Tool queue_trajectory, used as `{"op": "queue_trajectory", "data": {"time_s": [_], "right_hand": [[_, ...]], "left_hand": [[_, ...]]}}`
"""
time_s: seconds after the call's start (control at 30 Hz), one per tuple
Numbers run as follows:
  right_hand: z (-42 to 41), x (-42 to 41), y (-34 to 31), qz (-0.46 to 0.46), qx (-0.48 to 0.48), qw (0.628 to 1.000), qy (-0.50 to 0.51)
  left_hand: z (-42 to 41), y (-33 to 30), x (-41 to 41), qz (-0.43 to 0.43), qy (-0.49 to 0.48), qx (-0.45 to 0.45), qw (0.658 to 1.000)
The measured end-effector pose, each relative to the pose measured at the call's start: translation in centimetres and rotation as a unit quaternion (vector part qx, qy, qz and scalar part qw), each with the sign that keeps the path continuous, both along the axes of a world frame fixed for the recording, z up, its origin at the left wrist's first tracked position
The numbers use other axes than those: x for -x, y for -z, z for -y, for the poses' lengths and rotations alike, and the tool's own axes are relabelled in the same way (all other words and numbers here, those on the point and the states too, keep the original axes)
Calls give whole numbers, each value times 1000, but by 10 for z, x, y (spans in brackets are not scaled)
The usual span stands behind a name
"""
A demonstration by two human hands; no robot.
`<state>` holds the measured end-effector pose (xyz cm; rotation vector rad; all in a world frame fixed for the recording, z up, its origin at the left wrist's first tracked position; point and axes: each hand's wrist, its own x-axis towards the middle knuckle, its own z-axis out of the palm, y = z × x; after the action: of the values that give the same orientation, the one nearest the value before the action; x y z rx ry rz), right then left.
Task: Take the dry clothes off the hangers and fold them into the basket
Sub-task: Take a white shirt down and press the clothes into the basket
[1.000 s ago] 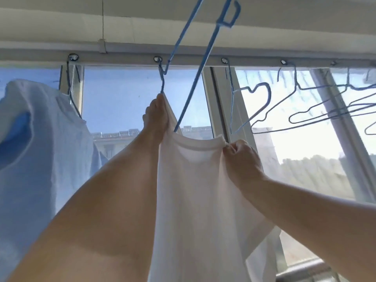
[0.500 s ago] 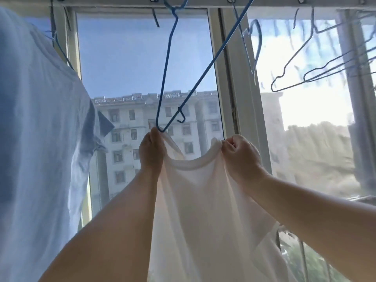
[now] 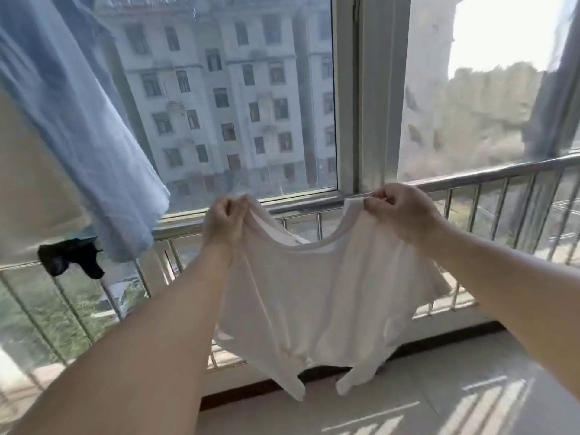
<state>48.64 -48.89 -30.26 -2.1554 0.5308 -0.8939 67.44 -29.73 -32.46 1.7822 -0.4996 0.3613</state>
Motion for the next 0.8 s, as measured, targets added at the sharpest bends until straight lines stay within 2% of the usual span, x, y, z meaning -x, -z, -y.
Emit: {"op": "queue_trajectory", "data": {"time_s": [0.1, 0.23, 0.43, 0.6, 0.8], "right_hand": [[21, 31, 32, -73, -44, 995, -48], [43, 57, 66, -185, -37, 982, -33], [59, 84, 114, -155, -94, 982, -51], [72, 107, 160, -161, -145, 971, -99], [84, 132, 201, -183, -142, 967, -106]], "left_hand": [[-10, 37, 26, -30, -6, -5, 1000], [-19, 73, 62, -81, -25, -21, 996], [-16, 125, 128, -144, -33, -80, 986], [-12, 161, 177, -144, -58, -125, 980], [-8, 193, 222, -152, -68, -209, 964]]}}
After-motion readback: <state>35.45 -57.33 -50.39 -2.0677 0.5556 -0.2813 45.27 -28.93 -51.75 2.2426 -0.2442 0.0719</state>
